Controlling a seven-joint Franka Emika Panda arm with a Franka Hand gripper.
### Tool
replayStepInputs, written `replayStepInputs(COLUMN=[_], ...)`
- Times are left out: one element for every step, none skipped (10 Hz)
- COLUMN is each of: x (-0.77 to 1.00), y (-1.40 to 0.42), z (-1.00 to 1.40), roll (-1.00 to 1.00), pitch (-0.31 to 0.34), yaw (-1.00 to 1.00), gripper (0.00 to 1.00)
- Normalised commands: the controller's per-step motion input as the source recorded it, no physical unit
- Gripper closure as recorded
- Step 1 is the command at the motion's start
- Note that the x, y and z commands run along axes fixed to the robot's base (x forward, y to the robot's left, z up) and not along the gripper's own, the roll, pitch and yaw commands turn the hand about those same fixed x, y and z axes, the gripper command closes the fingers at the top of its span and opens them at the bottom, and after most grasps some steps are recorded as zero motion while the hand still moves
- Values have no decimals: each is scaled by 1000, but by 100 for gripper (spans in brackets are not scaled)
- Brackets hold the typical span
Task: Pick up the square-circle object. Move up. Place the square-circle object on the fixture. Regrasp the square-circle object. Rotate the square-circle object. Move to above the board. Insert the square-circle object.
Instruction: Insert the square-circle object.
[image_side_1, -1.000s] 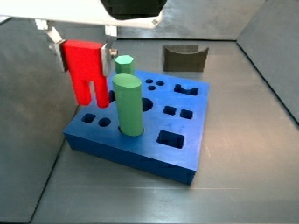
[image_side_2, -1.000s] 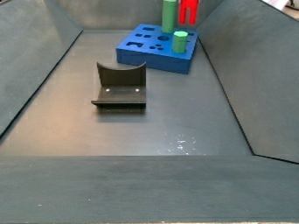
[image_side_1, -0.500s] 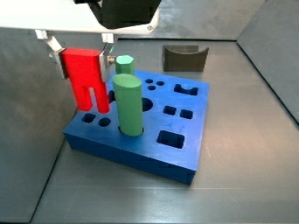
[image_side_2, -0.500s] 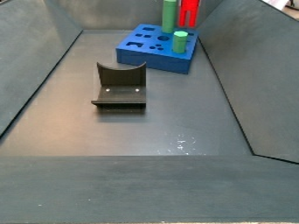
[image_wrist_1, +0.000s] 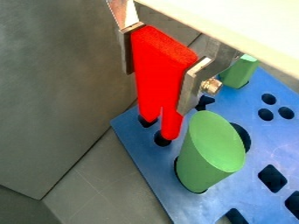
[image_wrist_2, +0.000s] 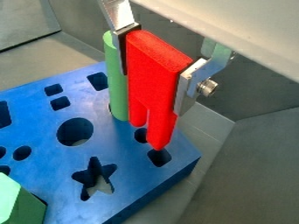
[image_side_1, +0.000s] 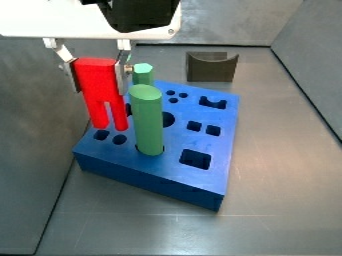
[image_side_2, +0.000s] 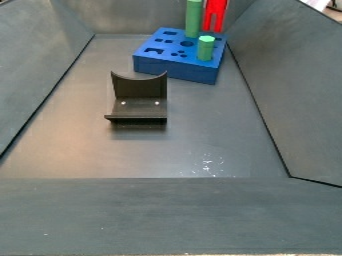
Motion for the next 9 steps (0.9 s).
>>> replayStepInputs(x=[-23,-74,-97,-89,-31,0,103,154,277], y=[0,-23,-97,-137,-200,-277,-257,-189,-20], z=[-6,-291,-491,-531,-529,-506,-483,-426,-343], roll=[0,71,179,223,231,224,209,177,139], pitch=[0,0,-14,-27,-34,-39,-20,-1,0], yaw=[0,0,0,0,0,0,0,-9,-17], gripper=[100,100,100,100,100,100,100,100,100])
